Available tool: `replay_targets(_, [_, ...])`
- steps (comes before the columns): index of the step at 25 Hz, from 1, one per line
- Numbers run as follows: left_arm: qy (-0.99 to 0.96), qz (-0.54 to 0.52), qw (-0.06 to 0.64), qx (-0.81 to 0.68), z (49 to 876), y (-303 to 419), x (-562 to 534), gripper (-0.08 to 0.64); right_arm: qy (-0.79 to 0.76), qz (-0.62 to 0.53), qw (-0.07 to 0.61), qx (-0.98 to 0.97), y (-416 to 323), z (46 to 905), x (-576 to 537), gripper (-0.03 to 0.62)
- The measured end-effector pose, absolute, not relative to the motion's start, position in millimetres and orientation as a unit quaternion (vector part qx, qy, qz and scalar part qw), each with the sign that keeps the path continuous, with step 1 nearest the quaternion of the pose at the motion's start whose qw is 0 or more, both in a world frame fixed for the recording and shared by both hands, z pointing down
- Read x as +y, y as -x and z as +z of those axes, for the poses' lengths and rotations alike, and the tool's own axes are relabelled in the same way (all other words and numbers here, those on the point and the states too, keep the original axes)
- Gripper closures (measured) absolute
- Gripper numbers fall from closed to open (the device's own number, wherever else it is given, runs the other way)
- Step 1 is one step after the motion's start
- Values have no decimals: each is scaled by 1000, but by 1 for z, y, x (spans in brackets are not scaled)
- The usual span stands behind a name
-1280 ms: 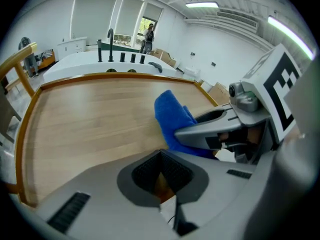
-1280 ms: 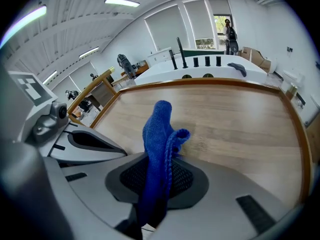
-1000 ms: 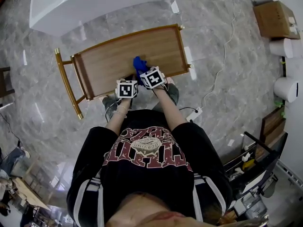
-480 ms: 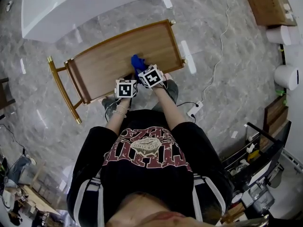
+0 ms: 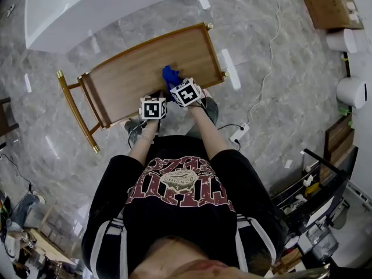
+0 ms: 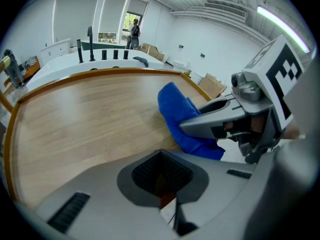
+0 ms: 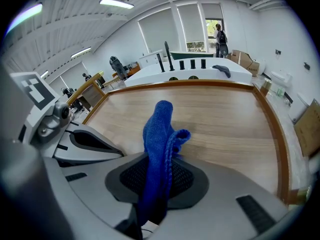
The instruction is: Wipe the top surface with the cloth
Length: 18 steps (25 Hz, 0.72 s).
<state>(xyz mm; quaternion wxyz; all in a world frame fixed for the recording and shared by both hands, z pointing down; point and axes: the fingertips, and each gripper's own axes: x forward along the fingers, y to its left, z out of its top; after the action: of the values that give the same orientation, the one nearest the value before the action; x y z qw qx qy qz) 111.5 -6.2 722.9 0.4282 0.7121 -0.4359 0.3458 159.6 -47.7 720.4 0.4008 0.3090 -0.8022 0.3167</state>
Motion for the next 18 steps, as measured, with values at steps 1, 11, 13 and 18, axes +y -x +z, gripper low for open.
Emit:
replay_targets(1, [-714,343,429,-435,723,-112,-6,512,-310,316,401,-802,-160,720,-48,503])
replay_targets(11, [-720,338,430,-427,728,-113,-6,512,-315,320,407,-796,-174,726,-51,503])
replay_targets(13, [-722,342,425,-427,727,-113,-5,512,-318,320,409,-793,-177,725,-51,503])
replay_targets(18, [-726,350,415,-423,727,-115,-6,512,-323,316,414,-790,-186,724,-54,503])
